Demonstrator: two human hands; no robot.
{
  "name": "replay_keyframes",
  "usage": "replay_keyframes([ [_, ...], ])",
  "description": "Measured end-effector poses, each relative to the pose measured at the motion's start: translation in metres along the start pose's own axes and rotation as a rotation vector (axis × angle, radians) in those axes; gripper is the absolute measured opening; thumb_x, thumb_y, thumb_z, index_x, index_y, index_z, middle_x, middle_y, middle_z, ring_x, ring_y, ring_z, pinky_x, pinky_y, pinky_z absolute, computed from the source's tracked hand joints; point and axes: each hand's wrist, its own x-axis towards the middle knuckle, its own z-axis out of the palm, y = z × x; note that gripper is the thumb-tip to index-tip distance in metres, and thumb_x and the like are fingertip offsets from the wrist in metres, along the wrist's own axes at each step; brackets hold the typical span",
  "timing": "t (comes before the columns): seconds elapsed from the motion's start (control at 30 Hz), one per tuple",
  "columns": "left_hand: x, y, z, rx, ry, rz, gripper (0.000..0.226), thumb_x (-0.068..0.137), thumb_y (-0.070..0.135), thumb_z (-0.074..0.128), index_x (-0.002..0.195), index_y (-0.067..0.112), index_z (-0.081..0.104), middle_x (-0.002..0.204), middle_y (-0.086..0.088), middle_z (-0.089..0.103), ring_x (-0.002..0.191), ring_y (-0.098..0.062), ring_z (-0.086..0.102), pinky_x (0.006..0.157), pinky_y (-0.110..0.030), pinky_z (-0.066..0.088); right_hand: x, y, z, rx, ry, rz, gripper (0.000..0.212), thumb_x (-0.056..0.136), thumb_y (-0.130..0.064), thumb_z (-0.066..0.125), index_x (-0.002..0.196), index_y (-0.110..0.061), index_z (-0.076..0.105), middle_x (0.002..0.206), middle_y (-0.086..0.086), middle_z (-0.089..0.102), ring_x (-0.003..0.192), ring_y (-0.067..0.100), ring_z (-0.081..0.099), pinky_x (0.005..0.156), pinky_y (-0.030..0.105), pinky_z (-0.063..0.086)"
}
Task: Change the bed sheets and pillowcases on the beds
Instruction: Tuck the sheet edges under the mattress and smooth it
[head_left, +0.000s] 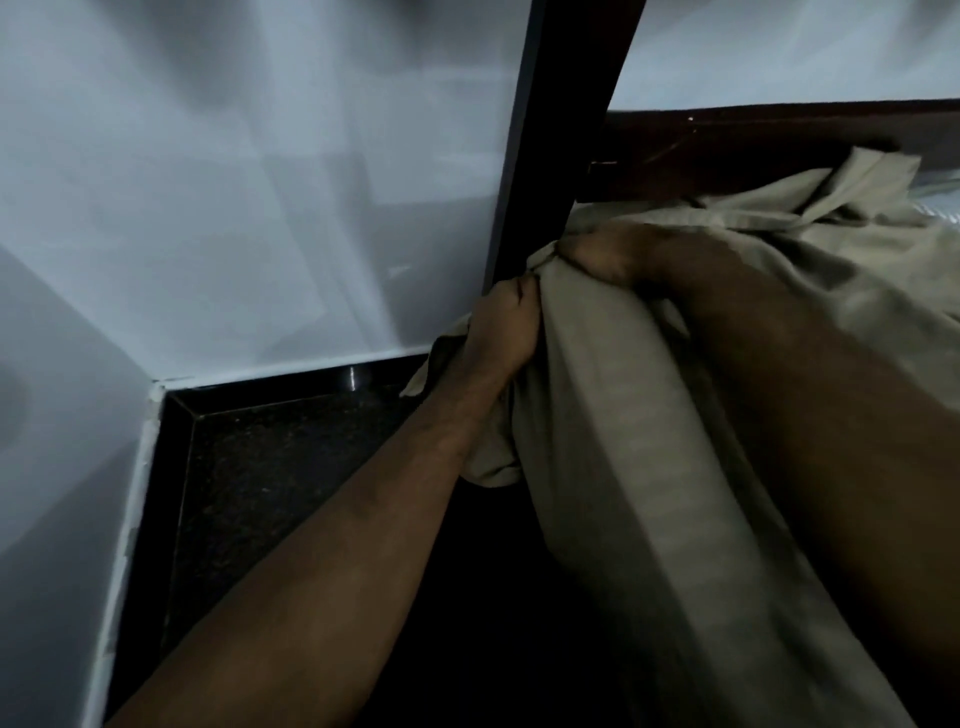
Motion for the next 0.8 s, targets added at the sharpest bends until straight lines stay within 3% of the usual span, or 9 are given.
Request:
replay_keyframes([
  [0.13, 0.011, 0.004, -0.013, -0.029, -0.037, -0.098, 0.043, 0.103, 0.034, 0.052, 0.064, 0.015, 0.053, 0.067, -0.003, 0.054, 0.063, -0.016, 0.049, 0.058, -0.03, 0.03, 0.0, 0.009, -0.013, 0.24, -0.147, -0.052, 0.025, 0.104, -0.018, 0.043, 0.118, -0.018, 0.063, 0.121, 0.005, 0.063, 0.108, 0.021, 0.059, 0.097, 0.03, 0.043],
  [0.27, 0.006, -0.02, -0.018, -0.35, -0.08, -0.196, 0.029, 0.092, 0.033, 0.065, 0.088, 0.005, 0.073, 0.084, -0.018, 0.072, 0.076, -0.023, 0.065, 0.074, -0.036, 0.049, -0.013, 0.021, -0.006, 0.492, -0.133, -0.149, 0.016, 0.102, -0.025, 0.055, 0.113, -0.021, 0.065, 0.113, -0.002, 0.067, 0.108, 0.011, 0.061, 0.097, 0.025, 0.047],
  [0.4, -0.013, -0.034, -0.016, 0.06, 0.242, 0.138, 0.046, 0.091, 0.036, 0.054, 0.048, 0.025, 0.042, 0.055, 0.002, 0.05, 0.055, -0.01, 0.044, 0.055, -0.032, 0.033, -0.007, 0.01, -0.001, 0.498, -0.03, -0.065, 0.011, 0.095, -0.028, 0.062, 0.088, -0.023, 0.069, 0.089, -0.006, 0.067, 0.088, 0.012, 0.063, 0.078, 0.026, 0.049],
  [0.47, -0.032, -0.038, -0.011, 0.074, 0.375, 0.322, 0.039, 0.097, 0.03, 0.057, 0.06, 0.016, 0.059, 0.063, 0.002, 0.059, 0.06, -0.007, 0.052, 0.059, -0.037, 0.042, -0.002, 0.006, -0.001, 0.515, -0.01, 0.003, 0.018, 0.09, -0.023, 0.068, 0.073, -0.021, 0.064, 0.079, -0.002, 0.063, 0.078, 0.016, 0.061, 0.071, 0.028, 0.05],
  [0.5, -0.042, -0.038, -0.007, 0.022, 0.37, 0.405, 0.028, 0.1, 0.026, 0.058, 0.081, 0.011, 0.071, 0.078, -0.001, 0.066, 0.073, -0.01, 0.06, 0.069, -0.036, 0.048, 0.003, 0.007, -0.001, 0.541, -0.016, 0.048, 0.016, 0.088, -0.021, 0.07, 0.073, -0.019, 0.064, 0.08, 0.001, 0.064, 0.079, 0.02, 0.062, 0.072, 0.032, 0.053],
  [0.57, -0.052, -0.036, 0.003, -0.072, 0.258, 0.491, 0.033, 0.105, 0.027, 0.049, 0.124, 0.006, 0.066, 0.116, -0.008, 0.066, 0.11, -0.018, 0.062, 0.095, -0.032, 0.049, 0.009, 0.008, -0.002, 0.582, -0.047, 0.128, 0.006, 0.083, -0.018, 0.075, 0.08, -0.015, 0.071, 0.087, 0.006, 0.068, 0.083, 0.026, 0.068, 0.072, 0.036, 0.058],
  [0.6, -0.052, -0.034, 0.006, -0.111, 0.203, 0.48, 0.041, 0.106, 0.031, 0.043, 0.133, 0.005, 0.06, 0.128, -0.009, 0.061, 0.122, -0.021, 0.057, 0.105, -0.032, 0.044, 0.011, 0.009, -0.003, 0.613, -0.057, 0.165, 0.011, 0.081, -0.019, 0.077, 0.09, -0.012, 0.073, 0.088, 0.006, 0.07, 0.083, 0.026, 0.07, 0.065, 0.033, 0.059],
  [0.67, -0.047, -0.029, 0.009, -0.122, 0.148, 0.355, 0.046, 0.107, 0.035, 0.036, 0.136, 0.006, 0.057, 0.134, -0.012, 0.058, 0.128, -0.021, 0.052, 0.111, -0.032, 0.039, 0.016, 0.012, -0.002, 0.641, -0.025, 0.218, 0.033, 0.082, -0.018, 0.076, 0.112, -0.006, 0.072, 0.09, 0.003, 0.069, 0.08, 0.021, 0.07, 0.056, 0.026, 0.057],
  [0.8, -0.031, -0.021, 0.005, 0.042, 0.046, 0.169, 0.05, 0.11, 0.038, 0.026, 0.132, 0.008, 0.06, 0.129, -0.018, 0.061, 0.123, -0.029, 0.055, 0.106, -0.036, 0.041, 0.014, 0.007, 0.011, 0.258, 0.352, 0.153, 0.027, 0.092, -0.02, 0.065, 0.112, -0.003, 0.071, 0.104, 0.01, 0.067, 0.105, 0.031, 0.064, 0.083, 0.033, 0.051],
])
